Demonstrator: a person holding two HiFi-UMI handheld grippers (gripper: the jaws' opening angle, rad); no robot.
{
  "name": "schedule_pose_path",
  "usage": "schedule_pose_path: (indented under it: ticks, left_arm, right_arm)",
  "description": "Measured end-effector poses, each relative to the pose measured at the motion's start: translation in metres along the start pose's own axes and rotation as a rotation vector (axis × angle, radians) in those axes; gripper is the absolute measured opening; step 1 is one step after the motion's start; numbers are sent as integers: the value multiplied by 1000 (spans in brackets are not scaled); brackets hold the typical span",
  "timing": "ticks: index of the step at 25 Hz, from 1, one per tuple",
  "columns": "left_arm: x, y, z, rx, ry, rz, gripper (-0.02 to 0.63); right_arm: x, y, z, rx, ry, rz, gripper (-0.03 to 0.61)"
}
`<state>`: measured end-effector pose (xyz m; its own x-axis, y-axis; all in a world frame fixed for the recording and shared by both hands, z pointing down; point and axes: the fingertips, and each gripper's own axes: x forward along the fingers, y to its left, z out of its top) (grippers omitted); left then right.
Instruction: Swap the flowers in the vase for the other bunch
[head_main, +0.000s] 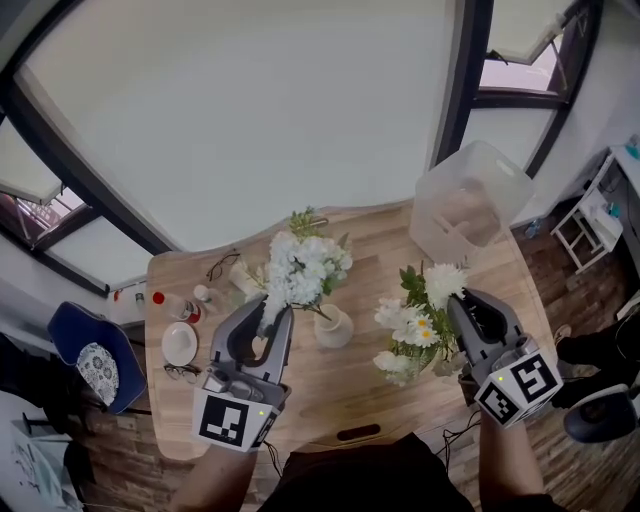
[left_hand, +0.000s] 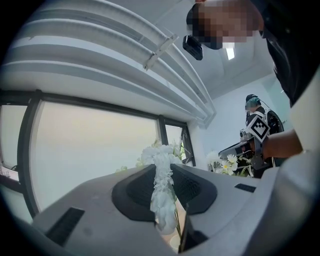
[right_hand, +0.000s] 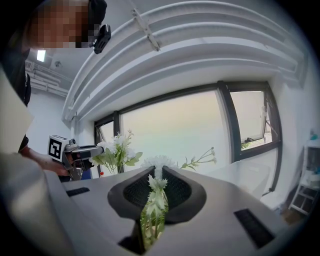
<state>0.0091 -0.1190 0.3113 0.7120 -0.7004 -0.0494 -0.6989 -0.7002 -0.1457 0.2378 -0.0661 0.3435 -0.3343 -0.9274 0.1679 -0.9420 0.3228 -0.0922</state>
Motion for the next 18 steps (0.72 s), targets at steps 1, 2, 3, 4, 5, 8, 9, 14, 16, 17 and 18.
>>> schedule_pose_path:
  ticks: [1,2,3,4,5,8,9,14,16,17,18]
  left_arm:
    - [0,-2,-3,1,4,1,85]
    - [-1,-4,-6,2,7,1,84]
    - [-1,-6,-9,3,10,1,84]
    - [-1,-9,-11,5,13,2,85]
    - [0,-11,-13,6,16,2,84]
    - [2,-14,-22,0,25,2,84]
    - [2,-15,-25,-2,29,0,85]
    - [5,-23,-38,6,42,-17,84]
    - [4,-24,-43,9,48,-18,84]
    - [5,-25,-46,10,50,-19,84]
    - [5,-25,-49,11,53,-20,84]
  right_arm:
    - [0,0,-3,1,5,-1,64]
    - [-1,-1,-6,1,8,-1,64]
    - [-2,-1,-8,2,9,0,64]
    - [-3,-2,-10,3,8,2,64]
    - [-4,-3,-12,6,6,3,64]
    - [-6,-5,-16,22,3,1,64]
    - [-6,-6,-18,27,3,-1,64]
    - [-6,-7,-30,56,8,-1,64]
    - [-4,-2,-36,66,18,11,64]
    - [-4,0,-39,70,24,16,64]
    - [-3,1,-41,75,28,20,64]
